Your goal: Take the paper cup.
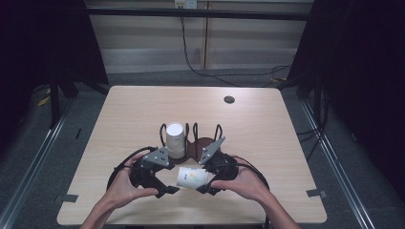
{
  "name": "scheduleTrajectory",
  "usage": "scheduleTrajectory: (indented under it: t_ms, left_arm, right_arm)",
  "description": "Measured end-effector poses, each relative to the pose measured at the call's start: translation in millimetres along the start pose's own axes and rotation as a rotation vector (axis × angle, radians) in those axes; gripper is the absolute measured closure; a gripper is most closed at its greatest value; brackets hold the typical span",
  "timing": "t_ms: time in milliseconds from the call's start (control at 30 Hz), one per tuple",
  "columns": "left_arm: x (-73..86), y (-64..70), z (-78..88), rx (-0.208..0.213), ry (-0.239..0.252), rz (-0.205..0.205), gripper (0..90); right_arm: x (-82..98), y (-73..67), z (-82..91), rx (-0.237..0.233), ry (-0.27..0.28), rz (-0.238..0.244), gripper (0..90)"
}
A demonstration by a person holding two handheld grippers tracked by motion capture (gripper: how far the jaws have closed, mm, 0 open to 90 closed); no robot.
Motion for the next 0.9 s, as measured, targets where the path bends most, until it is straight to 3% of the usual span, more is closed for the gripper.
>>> scheduleTrajectory:
  t_ms: [300, 633, 900]
  left_arm:
    - [0.4, 5.2, -8.5, 0.027, -0.045, -0.036, 26.0]
    - [1.2, 8.1, -10.5, 0.054, -0.068, -0.060, 33.1]
    - [-0.3, 9.1, -12.3, 0.074, -0.070, -0.064, 30.6]
  right_arm:
    - [-1.8, -4.8, -10.1, -0.027, -0.064, 0.021, 27.6]
    - [-9.0, -10.6, -13.6, -0.062, -0.059, 0.053, 27.2]
    - [-11.2, -12.2, -14.6, -0.077, -0.050, 0.059, 27.3]
Point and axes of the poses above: each handheld gripper's, and its own axes: z roughly backward along the jaws, x roughly out of its underside, y roughly to its right, the point moved 5 cm from there along -z, roughly forward along the jaws, and after that the axes turned 3 degrees about -y, right-handed, at the moved point
